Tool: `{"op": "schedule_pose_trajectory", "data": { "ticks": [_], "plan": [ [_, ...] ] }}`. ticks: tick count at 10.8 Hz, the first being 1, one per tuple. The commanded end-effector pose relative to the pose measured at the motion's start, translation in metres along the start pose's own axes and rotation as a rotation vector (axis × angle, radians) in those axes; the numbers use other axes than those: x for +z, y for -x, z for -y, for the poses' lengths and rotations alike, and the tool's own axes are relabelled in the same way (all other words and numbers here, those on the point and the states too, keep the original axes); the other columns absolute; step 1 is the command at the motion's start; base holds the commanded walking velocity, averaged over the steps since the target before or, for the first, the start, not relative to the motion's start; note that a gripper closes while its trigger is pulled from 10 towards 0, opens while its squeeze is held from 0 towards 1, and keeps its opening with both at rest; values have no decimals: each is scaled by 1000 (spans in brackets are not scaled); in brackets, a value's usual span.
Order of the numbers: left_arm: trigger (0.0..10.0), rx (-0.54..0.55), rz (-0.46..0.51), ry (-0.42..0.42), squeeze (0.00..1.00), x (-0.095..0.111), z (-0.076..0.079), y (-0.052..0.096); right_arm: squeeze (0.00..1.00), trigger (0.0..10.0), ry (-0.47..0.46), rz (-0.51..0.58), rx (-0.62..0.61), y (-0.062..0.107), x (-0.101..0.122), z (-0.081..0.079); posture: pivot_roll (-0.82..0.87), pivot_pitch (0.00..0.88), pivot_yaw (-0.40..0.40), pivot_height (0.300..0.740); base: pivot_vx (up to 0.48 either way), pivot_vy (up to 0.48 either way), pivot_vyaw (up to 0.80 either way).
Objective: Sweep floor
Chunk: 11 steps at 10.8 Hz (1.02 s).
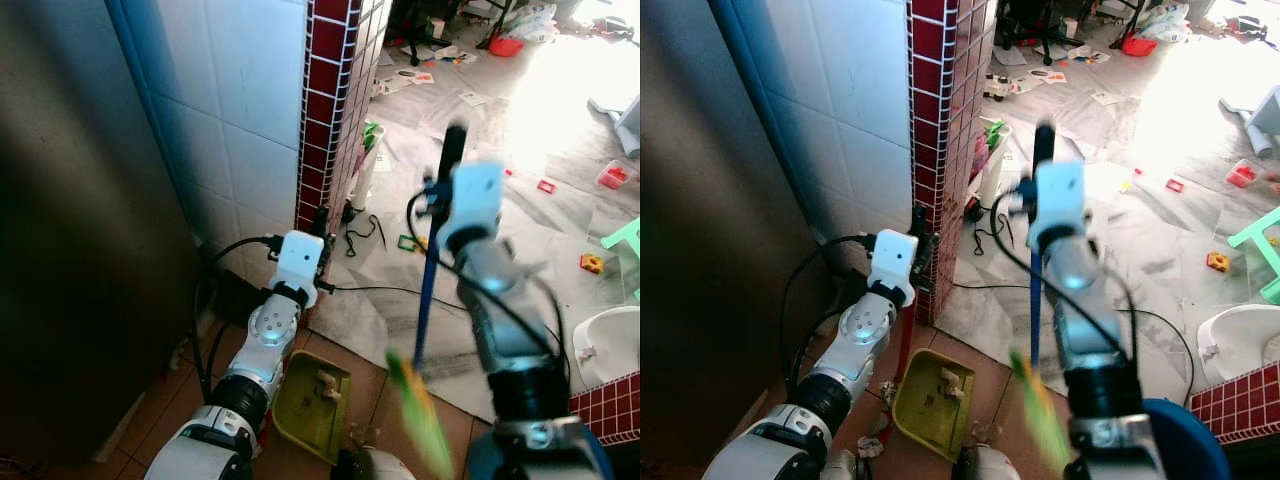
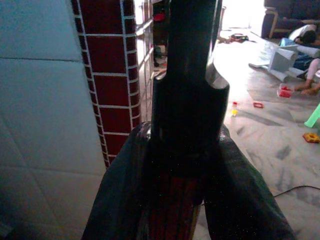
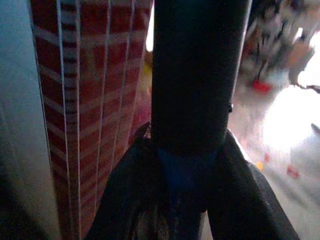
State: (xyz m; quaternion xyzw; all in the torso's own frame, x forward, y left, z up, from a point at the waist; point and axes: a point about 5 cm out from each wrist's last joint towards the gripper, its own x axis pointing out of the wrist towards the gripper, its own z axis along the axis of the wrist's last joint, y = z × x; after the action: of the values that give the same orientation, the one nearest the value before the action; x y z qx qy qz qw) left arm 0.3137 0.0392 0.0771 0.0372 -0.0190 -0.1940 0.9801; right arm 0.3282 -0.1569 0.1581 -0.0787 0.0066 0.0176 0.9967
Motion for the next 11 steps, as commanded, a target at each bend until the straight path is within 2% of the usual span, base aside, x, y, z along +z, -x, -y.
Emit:
{"op": "schedule_pose_trajectory", "data": {
  "ticks": [1, 3, 5, 6, 7, 11],
  "plan": [
    [10000, -22, -66, 76, 0, -11, 13, 2, 0, 10000, -10, -11, -34, 0, 2, 3, -97, 68, -70, 740, 0, 0, 0],
    [10000, -28, -68, 75, 0, -10, 12, 2, 0, 10000, -138, -95, -56, -1, -6, 1, -96, 67, -71, 740, 0, 0, 0],
    [10000, -30, -69, 73, 0, -10, 12, 1, 0, 10000, -310, -164, -93, -4, -9, -5, -95, 62, -72, 740, 0, 0, 0],
    [10000, -31, -69, 72, 0, -10, 13, 1, 0, 10000, -408, -163, -101, -6, -6, -8, -94, 59, -72, 740, 0, 0, 0],
    [10000, -31, -69, 72, 0, -10, 13, 1, 0, 10000, -487, -110, -99, -9, 5, -9, -94, 57, -72, 740, 0, 0, 0],
    [10000, -17, -77, 83, 0, -11, 11, 0, 0, 10000, -593, 64, -103, -16, 43, -2, -96, 56, -72, 740, 0, 0, 0]
  ]
}}
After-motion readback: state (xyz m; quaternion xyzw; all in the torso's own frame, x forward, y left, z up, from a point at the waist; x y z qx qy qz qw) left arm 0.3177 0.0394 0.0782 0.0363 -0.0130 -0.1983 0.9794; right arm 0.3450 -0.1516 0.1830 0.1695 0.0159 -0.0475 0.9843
